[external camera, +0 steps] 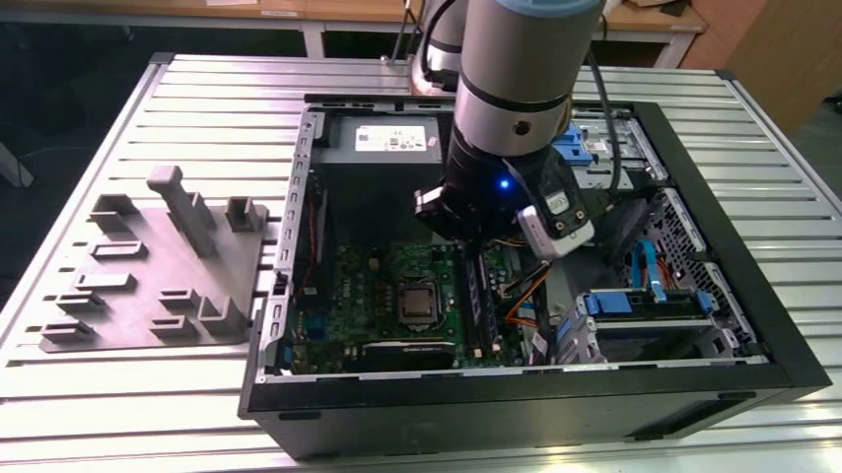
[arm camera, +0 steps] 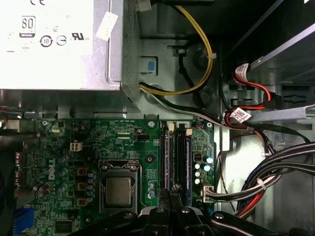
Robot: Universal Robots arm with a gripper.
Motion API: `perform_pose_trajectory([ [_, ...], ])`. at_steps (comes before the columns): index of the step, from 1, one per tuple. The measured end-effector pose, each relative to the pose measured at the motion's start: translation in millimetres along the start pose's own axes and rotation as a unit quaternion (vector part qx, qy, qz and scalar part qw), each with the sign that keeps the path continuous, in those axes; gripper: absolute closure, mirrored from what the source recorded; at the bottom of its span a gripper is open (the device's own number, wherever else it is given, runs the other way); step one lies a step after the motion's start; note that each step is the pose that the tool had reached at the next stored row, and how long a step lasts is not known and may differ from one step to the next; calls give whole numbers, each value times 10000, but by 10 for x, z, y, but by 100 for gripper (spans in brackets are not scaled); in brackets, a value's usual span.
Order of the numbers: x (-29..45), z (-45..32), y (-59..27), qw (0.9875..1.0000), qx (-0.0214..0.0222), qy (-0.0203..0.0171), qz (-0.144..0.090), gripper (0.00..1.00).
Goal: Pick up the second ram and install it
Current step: 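Insert the second ram into the second slot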
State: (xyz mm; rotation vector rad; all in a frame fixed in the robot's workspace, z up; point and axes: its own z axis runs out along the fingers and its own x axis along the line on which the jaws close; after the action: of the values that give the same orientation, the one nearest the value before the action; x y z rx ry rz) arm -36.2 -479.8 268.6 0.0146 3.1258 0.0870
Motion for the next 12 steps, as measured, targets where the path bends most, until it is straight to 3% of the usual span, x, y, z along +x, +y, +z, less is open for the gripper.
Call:
perform_pose_trajectory([
  [12, 1, 104, -43, 10000, -1, 0, 0, 88],
])
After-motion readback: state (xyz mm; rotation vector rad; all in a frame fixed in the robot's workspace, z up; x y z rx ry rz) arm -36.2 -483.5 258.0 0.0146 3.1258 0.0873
